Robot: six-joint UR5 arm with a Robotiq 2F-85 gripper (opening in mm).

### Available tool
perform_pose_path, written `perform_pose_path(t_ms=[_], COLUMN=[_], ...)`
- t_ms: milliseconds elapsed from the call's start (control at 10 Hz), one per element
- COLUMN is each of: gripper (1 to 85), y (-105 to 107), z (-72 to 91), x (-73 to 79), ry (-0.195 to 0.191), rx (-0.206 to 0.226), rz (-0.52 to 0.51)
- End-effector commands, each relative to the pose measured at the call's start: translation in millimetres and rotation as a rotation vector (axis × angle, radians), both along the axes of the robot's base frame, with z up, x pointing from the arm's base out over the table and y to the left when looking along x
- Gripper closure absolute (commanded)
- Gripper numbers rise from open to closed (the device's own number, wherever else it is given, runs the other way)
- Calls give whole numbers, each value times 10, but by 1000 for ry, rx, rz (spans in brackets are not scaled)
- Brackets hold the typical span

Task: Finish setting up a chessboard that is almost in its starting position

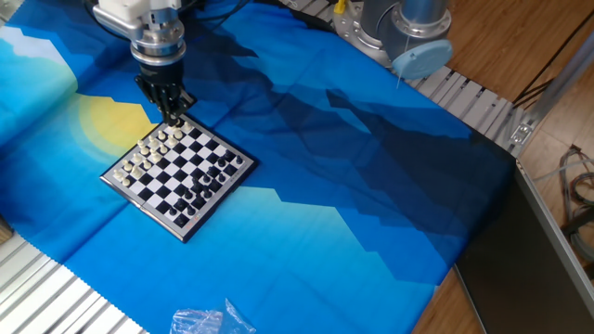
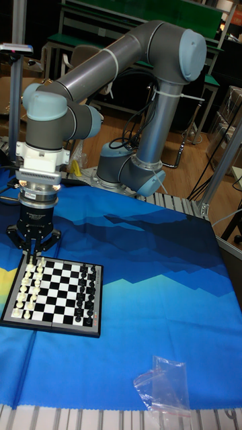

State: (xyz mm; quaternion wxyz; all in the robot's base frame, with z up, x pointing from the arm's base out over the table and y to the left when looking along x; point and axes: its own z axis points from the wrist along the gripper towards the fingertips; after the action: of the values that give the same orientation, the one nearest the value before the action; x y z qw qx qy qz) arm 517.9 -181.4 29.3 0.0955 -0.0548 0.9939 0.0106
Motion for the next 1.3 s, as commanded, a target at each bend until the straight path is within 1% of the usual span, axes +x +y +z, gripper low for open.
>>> perform_pose_path(t_ms=[0, 700, 1200], gripper=[767, 707, 690], y=[-1, 28, 6], z=[16, 8, 18], x=[22, 28, 41], ry=[-8, -10, -9], rx=[15, 25, 30], rz=[1, 17, 31])
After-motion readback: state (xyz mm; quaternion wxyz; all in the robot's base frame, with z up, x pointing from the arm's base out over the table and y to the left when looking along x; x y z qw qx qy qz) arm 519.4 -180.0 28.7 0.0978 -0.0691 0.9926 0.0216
